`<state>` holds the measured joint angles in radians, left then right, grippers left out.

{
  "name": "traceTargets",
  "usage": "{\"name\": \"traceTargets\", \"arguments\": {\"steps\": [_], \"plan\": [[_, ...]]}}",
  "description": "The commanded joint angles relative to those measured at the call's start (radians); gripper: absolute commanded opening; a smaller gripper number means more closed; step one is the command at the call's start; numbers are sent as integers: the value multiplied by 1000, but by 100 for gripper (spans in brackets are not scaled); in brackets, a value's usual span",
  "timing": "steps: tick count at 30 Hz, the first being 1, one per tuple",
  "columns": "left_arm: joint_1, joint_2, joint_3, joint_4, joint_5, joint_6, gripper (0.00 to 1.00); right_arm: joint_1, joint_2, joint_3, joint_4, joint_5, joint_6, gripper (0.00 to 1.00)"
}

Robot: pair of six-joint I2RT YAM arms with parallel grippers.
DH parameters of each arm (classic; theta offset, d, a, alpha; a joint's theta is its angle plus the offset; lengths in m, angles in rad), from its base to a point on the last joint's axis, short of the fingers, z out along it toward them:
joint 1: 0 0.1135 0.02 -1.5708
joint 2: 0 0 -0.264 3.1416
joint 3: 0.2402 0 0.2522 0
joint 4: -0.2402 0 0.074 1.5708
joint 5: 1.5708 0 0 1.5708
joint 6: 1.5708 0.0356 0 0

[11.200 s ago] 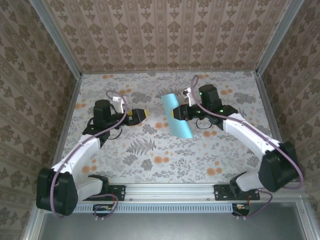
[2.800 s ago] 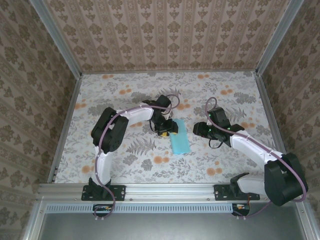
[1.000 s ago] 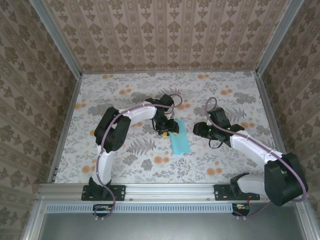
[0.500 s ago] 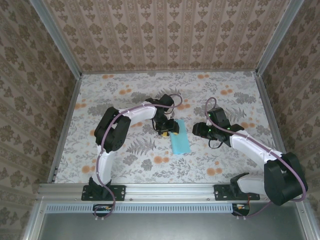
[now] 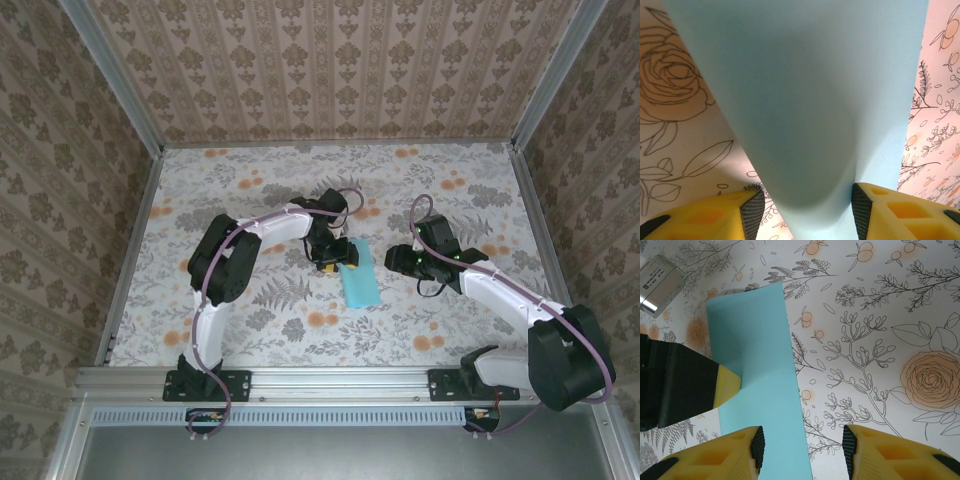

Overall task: Fold a paper plane with a square sheet of paper (fold left side to right side)
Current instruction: First fold in half a square sheet of paper at the center of the table, then hold the square sheet of paper at the center of the table.

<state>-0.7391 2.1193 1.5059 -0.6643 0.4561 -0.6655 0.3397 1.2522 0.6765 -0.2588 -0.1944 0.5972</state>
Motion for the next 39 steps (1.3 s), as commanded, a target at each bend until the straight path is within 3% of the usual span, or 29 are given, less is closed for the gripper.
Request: {"name": "traceTargets", "arguments": {"steps": [1, 7, 10, 18, 39], "plan": [[-37, 119, -47, 227, 1, 1, 55, -4, 4, -11, 4, -17, -10, 48], [-36, 119, -47, 220, 0, 9, 55, -3, 25, -12, 40, -72, -10, 47], [-36, 120, -49, 221, -1, 9, 54, 5, 69, -6, 89, -139, 1, 41], [-38, 120, -51, 221, -1, 9, 54, 48, 243, 36, 169, -206, 32, 9], [-39, 117, -38, 210, -2, 17, 54, 84, 405, 72, 108, -154, 10, 7]]}}
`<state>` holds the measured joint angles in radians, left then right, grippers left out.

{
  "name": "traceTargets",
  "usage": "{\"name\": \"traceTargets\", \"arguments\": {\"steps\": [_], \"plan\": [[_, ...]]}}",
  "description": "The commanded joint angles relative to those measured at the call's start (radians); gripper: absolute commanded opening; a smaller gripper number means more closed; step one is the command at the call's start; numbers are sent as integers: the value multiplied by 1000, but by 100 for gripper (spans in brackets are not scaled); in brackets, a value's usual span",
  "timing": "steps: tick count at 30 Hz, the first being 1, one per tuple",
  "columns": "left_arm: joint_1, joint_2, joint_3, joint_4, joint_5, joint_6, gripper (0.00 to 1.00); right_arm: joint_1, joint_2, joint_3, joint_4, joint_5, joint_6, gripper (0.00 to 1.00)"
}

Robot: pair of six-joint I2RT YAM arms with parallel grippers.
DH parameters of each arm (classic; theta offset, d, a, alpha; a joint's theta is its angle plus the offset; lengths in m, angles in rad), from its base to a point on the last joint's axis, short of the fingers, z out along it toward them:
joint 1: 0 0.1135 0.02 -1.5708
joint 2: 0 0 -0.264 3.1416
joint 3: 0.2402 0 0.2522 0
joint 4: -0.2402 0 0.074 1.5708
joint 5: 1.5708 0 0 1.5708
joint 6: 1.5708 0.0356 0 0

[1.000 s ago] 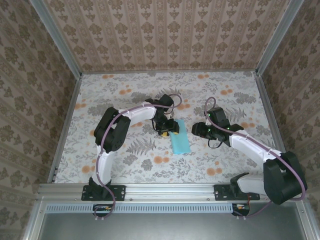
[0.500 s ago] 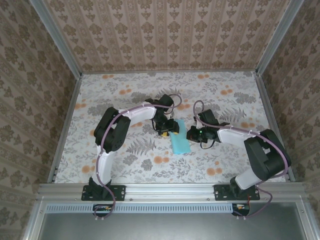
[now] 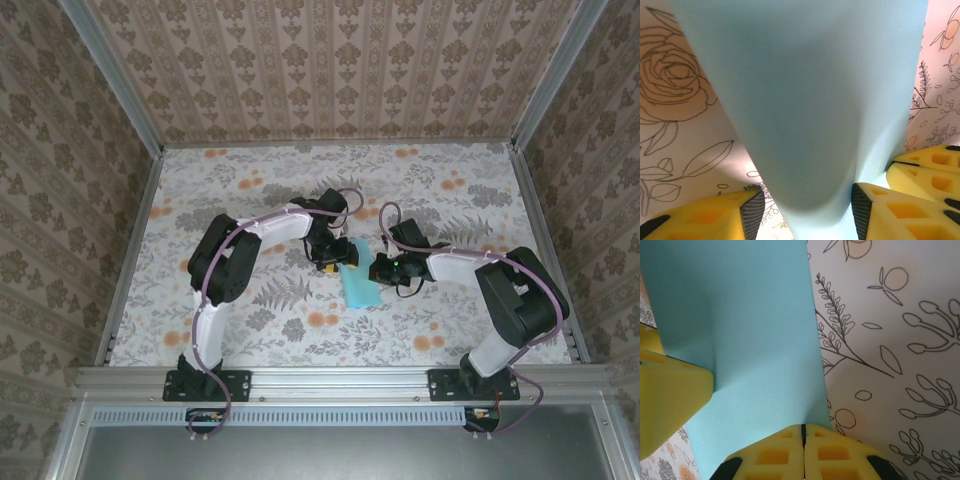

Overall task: Fold a paper plane with a square sheet of paper (fold left side to right side)
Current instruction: Hold the square sheet of paper at the center of the table.

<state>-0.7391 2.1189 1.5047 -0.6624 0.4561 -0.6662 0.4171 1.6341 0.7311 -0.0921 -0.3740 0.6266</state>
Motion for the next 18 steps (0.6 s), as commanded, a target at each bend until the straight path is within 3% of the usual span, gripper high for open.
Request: {"name": "traceTargets", "arguments": {"steps": [1, 7, 14, 18], "plan": [[-37, 115, -36, 208, -2, 19, 55, 6, 27, 15, -67, 31, -21, 7], [-31, 55, -33, 187, -19, 47, 57, 6, 41, 4, -99, 52, -27, 7], [3, -140, -83, 188, -85, 112, 67, 8, 53, -3, -115, 64, -26, 7], [11, -244, -130, 202, -92, 146, 66, 8, 54, -1, -123, 68, -28, 7]]}}
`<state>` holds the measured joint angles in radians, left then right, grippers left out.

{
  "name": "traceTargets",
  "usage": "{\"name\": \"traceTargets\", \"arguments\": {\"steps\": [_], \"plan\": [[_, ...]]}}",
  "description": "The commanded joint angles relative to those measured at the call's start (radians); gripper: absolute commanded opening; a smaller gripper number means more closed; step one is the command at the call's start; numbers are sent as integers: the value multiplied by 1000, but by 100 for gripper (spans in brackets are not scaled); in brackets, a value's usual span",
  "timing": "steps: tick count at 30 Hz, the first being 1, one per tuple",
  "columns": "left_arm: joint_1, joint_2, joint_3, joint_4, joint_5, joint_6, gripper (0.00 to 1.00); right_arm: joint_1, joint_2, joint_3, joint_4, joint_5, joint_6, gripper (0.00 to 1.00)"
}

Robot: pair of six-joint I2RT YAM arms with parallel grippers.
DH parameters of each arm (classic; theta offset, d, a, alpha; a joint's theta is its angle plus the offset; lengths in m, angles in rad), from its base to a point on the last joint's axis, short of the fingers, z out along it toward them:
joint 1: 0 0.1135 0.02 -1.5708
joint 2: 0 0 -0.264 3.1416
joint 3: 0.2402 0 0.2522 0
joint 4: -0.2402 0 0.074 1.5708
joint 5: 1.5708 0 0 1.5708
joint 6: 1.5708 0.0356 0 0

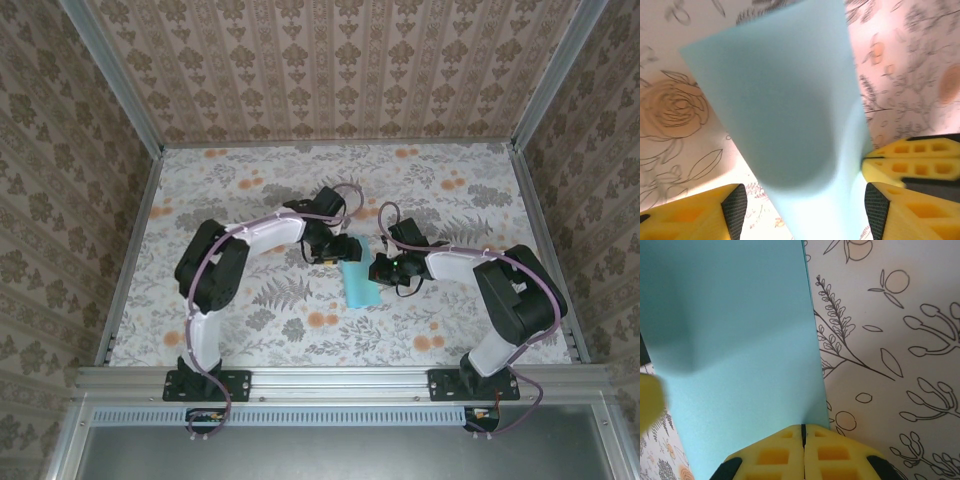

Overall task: Fold a paper plane with a square sheet of paper (fold left side to right side)
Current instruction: Hold the square sheet of paper at the center of the table, then first fold the square sheet of paper in half at the center of the table.

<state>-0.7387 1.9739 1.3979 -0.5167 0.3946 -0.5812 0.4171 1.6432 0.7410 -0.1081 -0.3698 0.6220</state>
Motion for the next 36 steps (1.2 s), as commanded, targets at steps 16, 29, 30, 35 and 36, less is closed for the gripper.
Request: {"name": "traceTargets", "arguments": {"steps": [16, 29, 30, 35, 36], "plan": [[-9, 26, -91, 331, 286, -29, 27, 9, 44, -5, -127, 70, -28, 7], [15, 65, -164, 304, 194, 17, 22, 8, 53, 10, -173, 85, -44, 7], [19, 66, -170, 307, 192, 21, 22, 9, 57, 13, -180, 86, -47, 7], [36, 62, -201, 307, 175, 36, 20, 10, 66, 18, -202, 94, -52, 6], [39, 60, -208, 307, 172, 37, 20, 9, 67, 18, -206, 96, -54, 6]]}}
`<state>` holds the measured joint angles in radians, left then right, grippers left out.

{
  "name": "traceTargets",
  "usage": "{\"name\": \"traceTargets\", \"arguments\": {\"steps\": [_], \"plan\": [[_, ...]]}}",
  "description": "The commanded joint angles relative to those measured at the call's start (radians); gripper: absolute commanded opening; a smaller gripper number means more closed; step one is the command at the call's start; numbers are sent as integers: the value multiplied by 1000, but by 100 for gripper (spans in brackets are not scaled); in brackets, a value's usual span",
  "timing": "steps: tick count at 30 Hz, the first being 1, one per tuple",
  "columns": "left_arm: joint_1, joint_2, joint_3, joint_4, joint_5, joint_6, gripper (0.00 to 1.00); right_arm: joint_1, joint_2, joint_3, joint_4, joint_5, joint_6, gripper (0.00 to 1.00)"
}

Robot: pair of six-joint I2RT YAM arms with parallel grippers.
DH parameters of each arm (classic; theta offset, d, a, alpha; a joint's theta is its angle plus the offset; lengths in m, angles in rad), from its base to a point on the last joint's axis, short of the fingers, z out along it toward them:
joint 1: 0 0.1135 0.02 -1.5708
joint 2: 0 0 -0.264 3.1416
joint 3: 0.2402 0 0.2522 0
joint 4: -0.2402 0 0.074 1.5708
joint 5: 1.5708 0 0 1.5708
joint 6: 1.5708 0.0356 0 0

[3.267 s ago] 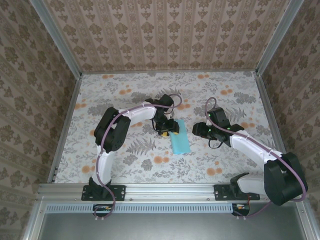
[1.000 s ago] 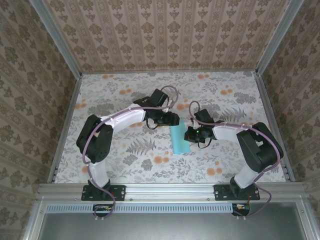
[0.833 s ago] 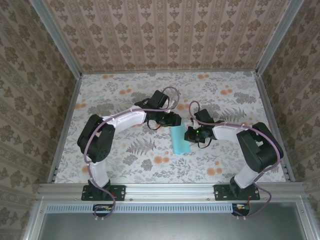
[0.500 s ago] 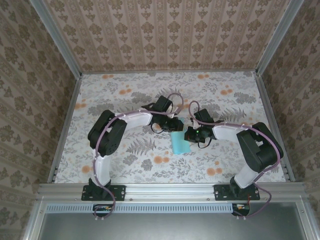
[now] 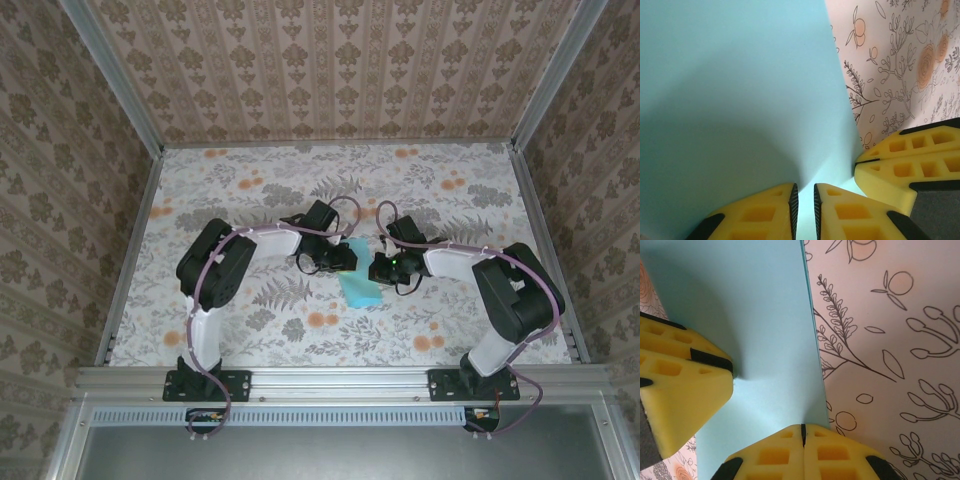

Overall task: Fold a paper plane with a square sheet of paper (fold left side to right side)
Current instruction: First fold the square sheet of paper in half at the center of the table.

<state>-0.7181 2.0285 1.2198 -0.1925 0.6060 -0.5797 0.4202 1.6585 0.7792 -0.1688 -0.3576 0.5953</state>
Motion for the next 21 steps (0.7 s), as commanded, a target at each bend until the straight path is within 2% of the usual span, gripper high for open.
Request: {"name": "traceTargets", "arguments": {"steps": [1, 13, 21], "plan": [[27, 1, -36, -19, -44, 39, 19, 6, 53, -20, -150, 86, -28, 6], [99, -61, -96, -41, -78, 72, 19, 7, 57, -20, -166, 95, -32, 6], [97, -165, -114, 18, -58, 85, 18, 8, 55, -15, -160, 89, -30, 6]]}}
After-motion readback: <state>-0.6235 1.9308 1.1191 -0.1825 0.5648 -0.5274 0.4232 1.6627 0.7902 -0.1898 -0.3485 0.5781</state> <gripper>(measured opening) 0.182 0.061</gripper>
